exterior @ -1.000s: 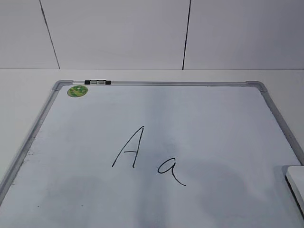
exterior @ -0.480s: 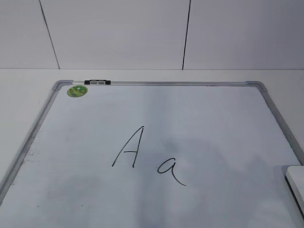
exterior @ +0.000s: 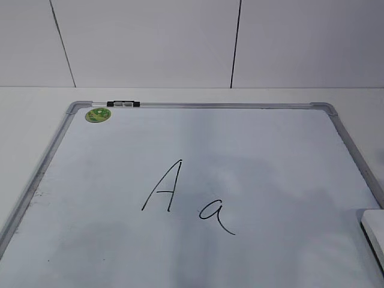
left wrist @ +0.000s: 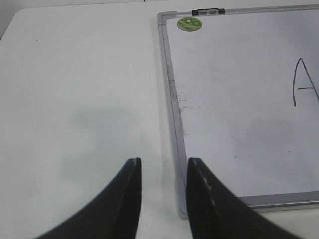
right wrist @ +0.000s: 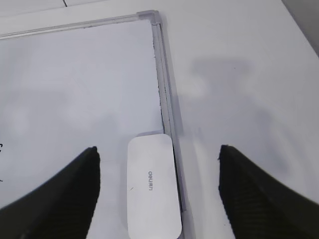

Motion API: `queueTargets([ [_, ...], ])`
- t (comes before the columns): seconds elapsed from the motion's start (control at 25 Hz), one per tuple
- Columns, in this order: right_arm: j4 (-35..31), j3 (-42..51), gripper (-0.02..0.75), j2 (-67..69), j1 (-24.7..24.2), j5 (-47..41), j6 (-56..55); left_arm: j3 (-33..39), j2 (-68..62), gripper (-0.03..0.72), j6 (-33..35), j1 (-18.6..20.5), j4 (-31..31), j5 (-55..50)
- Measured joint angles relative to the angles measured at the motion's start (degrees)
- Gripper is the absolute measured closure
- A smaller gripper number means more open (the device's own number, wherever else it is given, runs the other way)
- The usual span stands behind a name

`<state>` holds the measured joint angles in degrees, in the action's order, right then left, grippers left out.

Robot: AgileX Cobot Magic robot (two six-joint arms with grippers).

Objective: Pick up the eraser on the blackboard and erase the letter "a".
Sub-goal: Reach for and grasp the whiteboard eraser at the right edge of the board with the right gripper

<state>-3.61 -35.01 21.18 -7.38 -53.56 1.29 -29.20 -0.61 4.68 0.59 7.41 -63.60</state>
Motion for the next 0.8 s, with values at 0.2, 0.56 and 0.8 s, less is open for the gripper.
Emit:
queueTargets([
  [0.2,-1.3,-0.5,0.146,3.4,0.0,-0.5,0.0,0.0,0.0,0.453,0.0,0.0,0.0,0.0],
  [0.56,-3.1,-3.0,0.146,12.3,0.0,-1.9,0.0,0.0,0.0,0.453,0.0,0.0,0.0,0.0],
  [0.8,-3.5,-5.1,0.146,21.1,0.9,-5.3,0.0,0.0,0.0,0.453,0.0,0.0,0.0,0.0],
])
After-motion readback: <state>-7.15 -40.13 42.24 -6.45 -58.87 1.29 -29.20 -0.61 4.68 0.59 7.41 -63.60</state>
